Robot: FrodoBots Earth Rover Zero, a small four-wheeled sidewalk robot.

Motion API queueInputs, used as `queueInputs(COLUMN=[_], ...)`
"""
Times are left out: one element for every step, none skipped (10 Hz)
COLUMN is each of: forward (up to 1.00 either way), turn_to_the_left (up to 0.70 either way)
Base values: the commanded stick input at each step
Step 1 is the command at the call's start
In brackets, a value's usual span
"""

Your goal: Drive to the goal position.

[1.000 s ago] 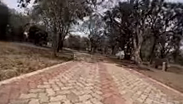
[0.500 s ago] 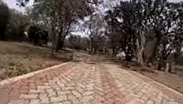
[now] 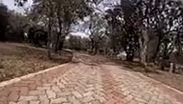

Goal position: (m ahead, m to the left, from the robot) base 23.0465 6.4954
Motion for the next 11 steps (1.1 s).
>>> queueInputs(forward=[0.7, 0.7, 0.7, 0.7, 0.7, 0.7, 0.7, 0.7, 0.7, 0.7, 0.7], turn_to_the_left=[0.0, 0.0, 0.0, 0.0, 0.0, 0.0, 0.0, 0.0, 0.0, 0.0, 0.0])
